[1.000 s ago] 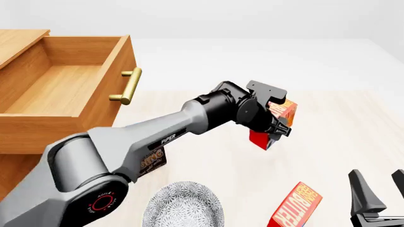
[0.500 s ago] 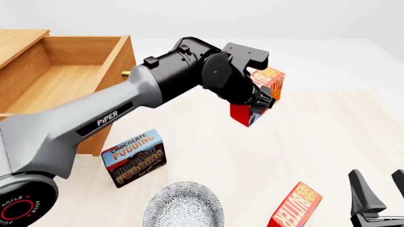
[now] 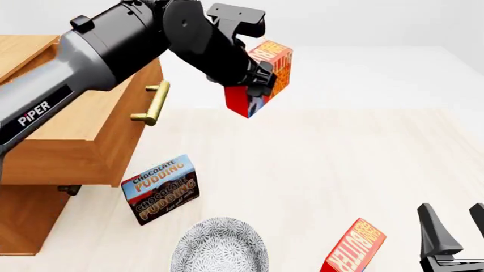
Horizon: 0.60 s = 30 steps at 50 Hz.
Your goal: Put the butter at the front in the top drawer of the cabinet and close it.
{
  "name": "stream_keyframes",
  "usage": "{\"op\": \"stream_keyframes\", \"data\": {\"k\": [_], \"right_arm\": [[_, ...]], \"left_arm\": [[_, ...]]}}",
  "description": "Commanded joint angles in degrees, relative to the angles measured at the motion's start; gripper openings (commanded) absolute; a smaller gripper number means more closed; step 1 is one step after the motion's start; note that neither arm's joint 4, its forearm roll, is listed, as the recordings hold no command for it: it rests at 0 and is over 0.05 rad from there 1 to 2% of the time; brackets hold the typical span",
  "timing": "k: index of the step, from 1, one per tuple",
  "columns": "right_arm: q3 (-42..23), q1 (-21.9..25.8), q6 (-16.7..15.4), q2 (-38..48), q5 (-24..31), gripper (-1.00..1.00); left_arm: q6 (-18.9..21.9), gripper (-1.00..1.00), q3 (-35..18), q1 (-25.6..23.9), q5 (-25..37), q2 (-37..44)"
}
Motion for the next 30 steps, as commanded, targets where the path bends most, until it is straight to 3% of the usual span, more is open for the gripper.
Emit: {"op": "stream_keyframes", "data": {"k": [1,30], "right_arm": [[0.0,0.0,0.0,0.0,-0.1,1.00],[0.0,0.0,0.0,0.0,-0.1,1.00]], "left_arm": [[2.1,-1.00,-3.8,3.8,5.1,-4.1],[5.3,-1.00,-3.8,15.1,13.1,-14.1]]}}
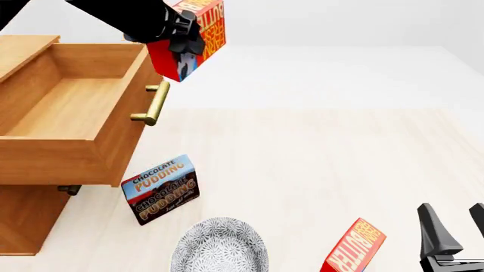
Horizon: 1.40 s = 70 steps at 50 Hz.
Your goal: Put the butter at the front in the top drawer of the cabinet and close it.
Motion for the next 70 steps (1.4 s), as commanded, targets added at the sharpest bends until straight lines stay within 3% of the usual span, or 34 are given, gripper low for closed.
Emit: {"op": "stream_keyframes", "data": {"k": [1,38,57,58,70], "right_arm": [[0.0,0.0,0.0,0.0,-0.1,1.00],[0.0,0.0,0.0,0.0,-0.1,1.00],[0.0,0.0,0.0,0.0,-0.1,1.00],[0.0,0.0,0.0,0.0,-0.1,1.00],[0.0,0.0,0.0,0.0,-0.1,1.00]], "left_arm": [[1.9,-1.00,-0.6,4.2,2.4,-3.9],[2.9,-1.00,8.7,17.0,2.5,-13.0],[1.0,-1.00,12.4,23.5,2.3,-16.4],[2.5,-1.00,12.6,26.5,2.2,-16.8],[0.4,-1.00,17.3,27.2,-1.1,-18.5]]}}
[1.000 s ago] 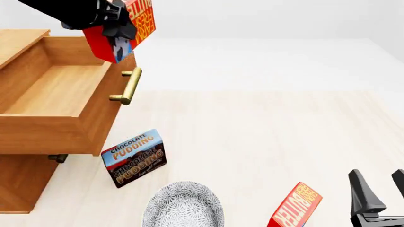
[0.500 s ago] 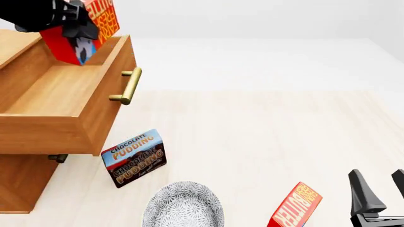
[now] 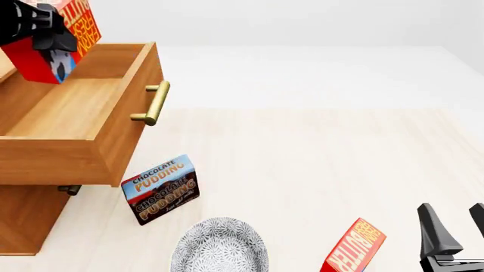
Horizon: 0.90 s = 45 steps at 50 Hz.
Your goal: Put the butter at the front in the top drawer of the cabinet and close it.
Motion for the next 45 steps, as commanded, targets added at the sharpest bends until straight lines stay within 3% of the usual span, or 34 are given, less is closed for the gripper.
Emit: {"op": "stream_keyframes", "data": {"k": [1,29,45], "right_arm": [[0.0,0.0,0.0,0.0,-0.1,1.00],[0.0,0.0,0.0,0.0,-0.1,1.00],[0.0,0.0,0.0,0.0,-0.1,1.00]], "left_arm": [[-0.7,-1.00,3.9,2.0,-2.8,-2.5],[-4.2,-1.00,16.8,3.2,-14.0,-0.5],[-4.3,-1.00,17.7,4.0,-16.5,2.2]]}}
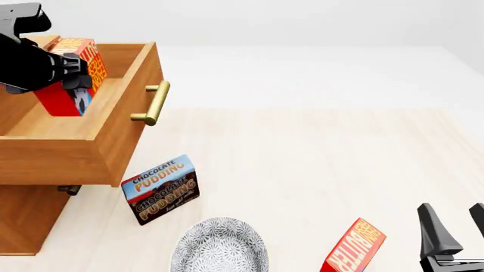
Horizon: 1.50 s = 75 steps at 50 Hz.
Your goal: Put the butter at the front in the top drawer of the cabinet and close it.
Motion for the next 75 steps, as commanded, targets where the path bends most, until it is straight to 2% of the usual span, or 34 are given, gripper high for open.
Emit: {"op": "stream_keyframes", "data": {"k": [1,11,41,52,75], "right_arm": [[0.0,0.0,0.0,0.0,0.0,1.00],[0.0,0.0,0.0,0.0,-0.1,1.00],[0.0,0.0,0.0,0.0,-0.1,1.00],[0.0,0.0,0.0,0.0,-0.1,1.00],[0.0,0.0,0.0,0.0,-0.1,1.00]], "left_arm": [[0.5,-1.00,0.5,0.4,-2.6,1.4],[0.0,-1.00,0.5,0.0,-4.4,2.7],[1.3,-1.00,5.2,1.8,-7.6,2.6],[0.4,-1.00,7.1,1.1,-9.1,2.0],[1.0,-1.00,8.5,1.7,-9.6,2.0]]}}
